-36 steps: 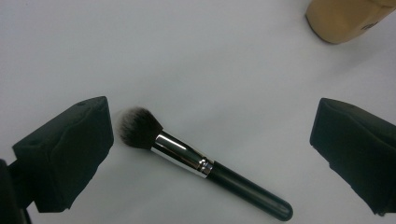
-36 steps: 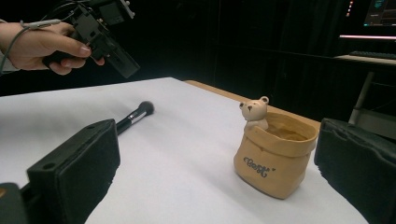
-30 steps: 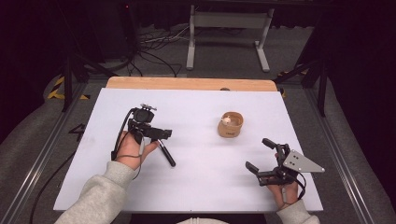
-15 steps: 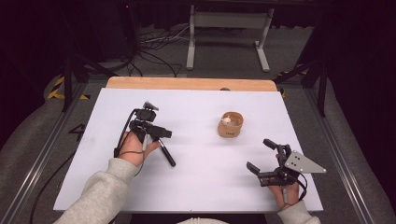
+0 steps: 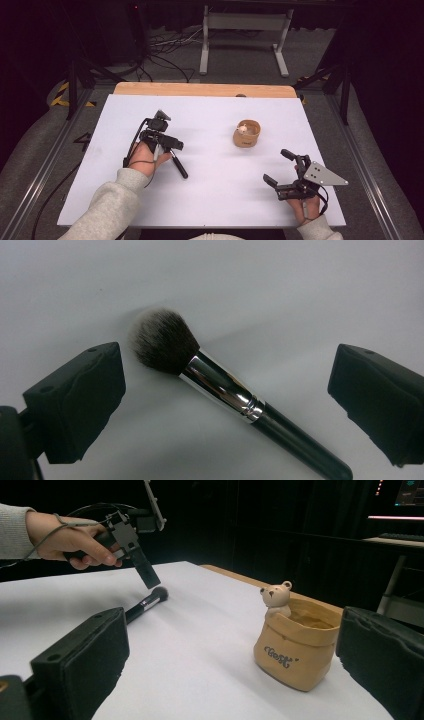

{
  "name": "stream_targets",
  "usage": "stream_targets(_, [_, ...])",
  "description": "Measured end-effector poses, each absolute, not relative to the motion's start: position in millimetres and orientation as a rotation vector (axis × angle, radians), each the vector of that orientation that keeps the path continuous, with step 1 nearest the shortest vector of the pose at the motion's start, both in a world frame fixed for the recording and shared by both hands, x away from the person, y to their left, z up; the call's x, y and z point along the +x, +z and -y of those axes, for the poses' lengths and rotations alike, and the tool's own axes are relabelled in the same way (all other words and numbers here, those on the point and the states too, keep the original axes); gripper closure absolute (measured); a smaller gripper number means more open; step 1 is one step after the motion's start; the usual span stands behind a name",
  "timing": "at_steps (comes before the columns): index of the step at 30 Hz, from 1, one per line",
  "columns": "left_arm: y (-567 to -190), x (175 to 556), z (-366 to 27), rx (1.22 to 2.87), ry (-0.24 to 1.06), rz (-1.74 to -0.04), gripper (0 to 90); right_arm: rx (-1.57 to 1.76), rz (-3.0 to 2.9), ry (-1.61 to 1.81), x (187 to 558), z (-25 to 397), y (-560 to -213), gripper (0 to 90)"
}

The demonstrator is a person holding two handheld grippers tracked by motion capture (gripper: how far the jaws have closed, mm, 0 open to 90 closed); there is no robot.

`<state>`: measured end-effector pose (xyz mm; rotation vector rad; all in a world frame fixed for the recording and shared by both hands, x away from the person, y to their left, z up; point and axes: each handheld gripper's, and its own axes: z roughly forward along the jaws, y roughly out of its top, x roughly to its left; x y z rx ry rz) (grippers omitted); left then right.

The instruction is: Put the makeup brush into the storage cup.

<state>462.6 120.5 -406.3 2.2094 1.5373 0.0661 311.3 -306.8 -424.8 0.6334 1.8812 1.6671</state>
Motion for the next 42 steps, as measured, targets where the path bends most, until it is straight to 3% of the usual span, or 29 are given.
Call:
stream_targets(11, [-413.5,465.6,-114.7,2.313,0.043,-1.541,3.1,0.627,-1.890,1.666,311.5,306.1,-425.3,1.2])
stream_targets(42, [-433.4,469.5,-110.3,2.393,0.006,-1.590,6.6,0.629,-1.909,1.673,312.6,305.7,-426.7,1.7])
